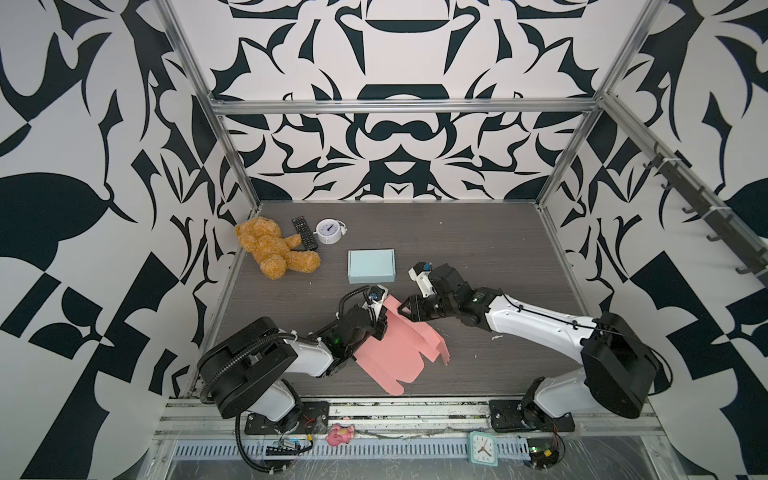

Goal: Fold the paper box

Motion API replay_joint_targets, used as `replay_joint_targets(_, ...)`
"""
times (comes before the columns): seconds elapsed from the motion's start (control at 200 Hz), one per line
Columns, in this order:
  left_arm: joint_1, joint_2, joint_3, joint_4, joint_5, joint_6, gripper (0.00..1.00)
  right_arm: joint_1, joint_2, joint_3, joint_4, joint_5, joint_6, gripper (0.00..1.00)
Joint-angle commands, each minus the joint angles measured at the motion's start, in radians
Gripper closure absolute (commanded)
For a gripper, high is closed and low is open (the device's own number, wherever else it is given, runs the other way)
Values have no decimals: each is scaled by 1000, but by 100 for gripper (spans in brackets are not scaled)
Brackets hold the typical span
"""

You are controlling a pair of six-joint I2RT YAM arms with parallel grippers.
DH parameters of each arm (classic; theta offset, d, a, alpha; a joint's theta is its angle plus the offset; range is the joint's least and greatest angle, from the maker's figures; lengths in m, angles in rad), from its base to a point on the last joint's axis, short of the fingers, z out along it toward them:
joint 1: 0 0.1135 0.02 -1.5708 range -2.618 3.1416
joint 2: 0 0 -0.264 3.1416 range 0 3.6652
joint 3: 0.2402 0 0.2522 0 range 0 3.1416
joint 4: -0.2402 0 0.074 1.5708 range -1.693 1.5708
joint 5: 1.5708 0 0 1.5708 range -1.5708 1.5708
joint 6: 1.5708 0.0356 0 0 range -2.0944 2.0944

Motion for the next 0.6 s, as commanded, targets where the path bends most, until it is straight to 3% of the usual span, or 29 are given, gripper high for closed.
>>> replay_joint_targets(0.0,-1,14,14,-12,1,2,86,4,-35,15,-6,11,0,57)
replay_joint_targets(0.245,-1,-13,10,-15,-2,8,88,4,-51,20,-20,25,-4,57)
replay_joint_targets(0.37,-1,-61,7,-58,-3,-24,89,5,-100,90,-135,74,-58,54)
replay_joint_targets(0.595,-1,-246,87,-396,-64,-146,89,13,-246,245,-380,230,-174,52)
